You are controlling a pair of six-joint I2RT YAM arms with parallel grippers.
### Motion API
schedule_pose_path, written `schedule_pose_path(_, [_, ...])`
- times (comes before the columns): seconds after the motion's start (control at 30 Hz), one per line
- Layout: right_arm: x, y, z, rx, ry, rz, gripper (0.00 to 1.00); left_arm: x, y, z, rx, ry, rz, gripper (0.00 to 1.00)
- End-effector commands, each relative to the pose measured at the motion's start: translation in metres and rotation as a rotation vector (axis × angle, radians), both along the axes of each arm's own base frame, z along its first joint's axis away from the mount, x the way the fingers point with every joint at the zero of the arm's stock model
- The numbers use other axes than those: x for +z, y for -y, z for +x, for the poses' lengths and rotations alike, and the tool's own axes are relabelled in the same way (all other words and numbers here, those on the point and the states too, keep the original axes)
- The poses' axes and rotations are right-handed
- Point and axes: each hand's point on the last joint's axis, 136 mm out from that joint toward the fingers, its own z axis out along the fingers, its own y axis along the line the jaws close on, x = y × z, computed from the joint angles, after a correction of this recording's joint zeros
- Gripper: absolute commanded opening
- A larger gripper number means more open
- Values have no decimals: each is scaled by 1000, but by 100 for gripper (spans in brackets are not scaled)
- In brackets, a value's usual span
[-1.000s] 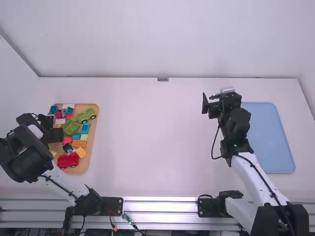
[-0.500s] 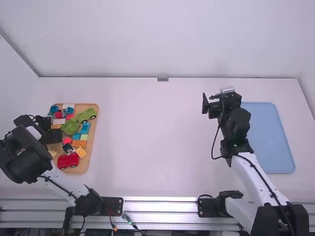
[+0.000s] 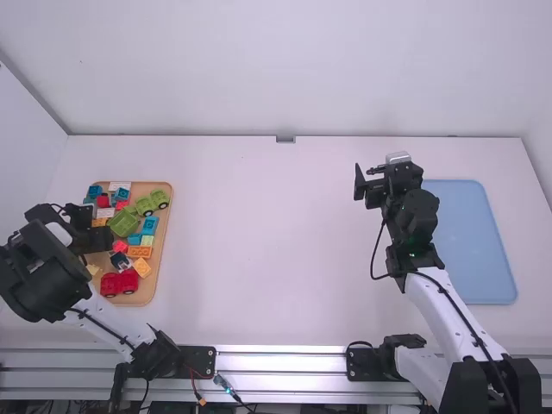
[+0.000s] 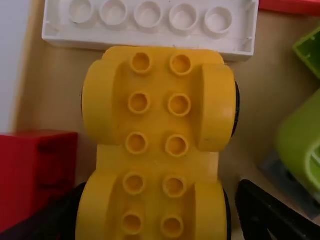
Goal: Assemble lego blocks to make yellow taxi
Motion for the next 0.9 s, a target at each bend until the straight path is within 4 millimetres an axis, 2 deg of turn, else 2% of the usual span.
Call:
schedule_pose_path(0.0, [12,-1,4,2,21,4,99,-10,7,-6,-7,-10,-36,76])
schedule_pose_path(0.27, [11,-1,4,2,18,4,99,-18,6,-4,-7,-9,-40,65])
schedule_pose_path(0.47, [11,-1,4,2,19,5,99,-15,2,0,33,10,-41,52])
schedule_pose_path(0.6, [12,-1,4,2,22,5,99,-7,1,1,82,32,-54,39])
schedule_pose_path(0.63, [12,-1,4,2,22,4,99,0,0,2,106,46,-59,32])
schedule_pose_path(0.67, [12,-1,4,2,21,5,99,10,1,3,124,64,-62,30])
schedule_pose_path(0.7, [12,-1,4,2,21,5,99,13,1,3,128,68,-62,30])
schedule_pose_path(0.87, [11,-1,4,2,17,4,99,67,21,8,104,112,-37,31])
